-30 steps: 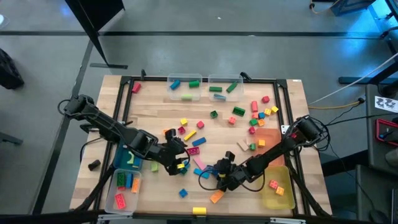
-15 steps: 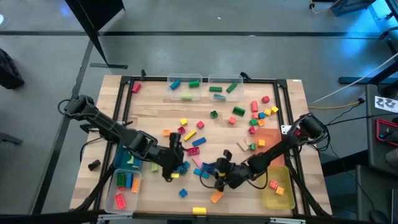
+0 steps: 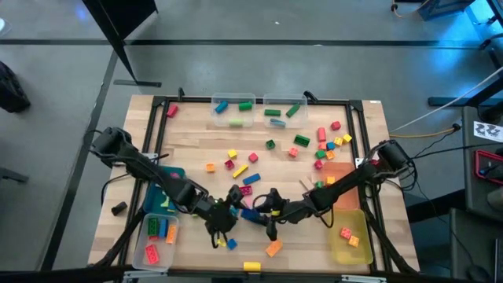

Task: Sort blocks by size
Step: Put the blue game piece into the bottom left transparent bin

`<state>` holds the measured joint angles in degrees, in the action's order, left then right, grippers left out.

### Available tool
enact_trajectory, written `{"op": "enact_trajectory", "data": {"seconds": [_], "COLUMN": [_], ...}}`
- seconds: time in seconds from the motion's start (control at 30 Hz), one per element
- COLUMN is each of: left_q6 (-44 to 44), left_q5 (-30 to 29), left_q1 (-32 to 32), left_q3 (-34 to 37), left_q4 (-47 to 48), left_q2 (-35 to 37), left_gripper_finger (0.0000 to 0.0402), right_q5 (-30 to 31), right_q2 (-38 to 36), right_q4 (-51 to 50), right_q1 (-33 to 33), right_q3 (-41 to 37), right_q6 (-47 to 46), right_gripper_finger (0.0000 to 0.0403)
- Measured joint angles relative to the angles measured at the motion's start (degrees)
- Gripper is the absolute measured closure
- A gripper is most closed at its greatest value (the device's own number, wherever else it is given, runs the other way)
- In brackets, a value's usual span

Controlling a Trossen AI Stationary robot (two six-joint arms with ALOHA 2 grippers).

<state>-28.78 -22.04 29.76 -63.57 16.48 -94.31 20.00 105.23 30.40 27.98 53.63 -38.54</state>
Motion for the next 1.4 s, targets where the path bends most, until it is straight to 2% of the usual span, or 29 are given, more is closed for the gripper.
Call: {"op": "enact_trajectory", "data": {"seconds": [0.2, 0.33, 0.43, 0.63, 0.93, 1.07, 1.27, 1.4], "left_q6": [-0.2, -0.2, 0.5, 3.5, 7.7, 17.4, 37.9, 54.6], "left_q5": [-1.5, -3.9, -5.3, -5.5, -6.3, -4.9, -3.3, 5.2], "left_q1": [-0.1, -0.1, -0.1, 0.5, 3.2, 4.9, 8.4, 12.7], "left_q3": [0.0, 0.0, 0.0, 0.0, -0.1, -0.1, -0.1, -0.1], "left_q4": [-7.8, -8.5, -8.3, -8.5, -6.8, 0.4, 15.8, 25.1], "left_q2": [-3.4, -4.3, -4.3, -4.3, -4.2, -2.9, 1.1, 4.7], "left_gripper_finger": [0.0169, 0.0177, 0.0204, 0.0292, 0.0311, 0.0312, 0.0311, 0.0312], "right_q5": [-0.7, -0.8, -0.8, -0.6, -0.8, -0.8, -1.2, -1.3], "right_q2": [0.0, 0.0, 0.0, 0.0, 0.0, 0.0, 0.0, 0.0], "right_q4": [0.8, 1.4, 1.4, 1.7, 1.7, 0.3, -1.1, -3.9], "right_q1": [-0.3, -0.3, -0.3, -0.3, -0.2, -0.3, -0.3, -0.3], "right_q3": [0.0, 0.0, 0.0, 0.0, 0.2, 0.0, 0.0, 0.0], "right_q6": [-0.1, -0.1, -0.1, -0.5, -0.2, 0.2, 0.2, 0.2], "right_gripper_finger": [0.025, 0.0255, 0.0248, 0.0239, 0.0227, 0.0215, 0.0199, 0.0197]}}
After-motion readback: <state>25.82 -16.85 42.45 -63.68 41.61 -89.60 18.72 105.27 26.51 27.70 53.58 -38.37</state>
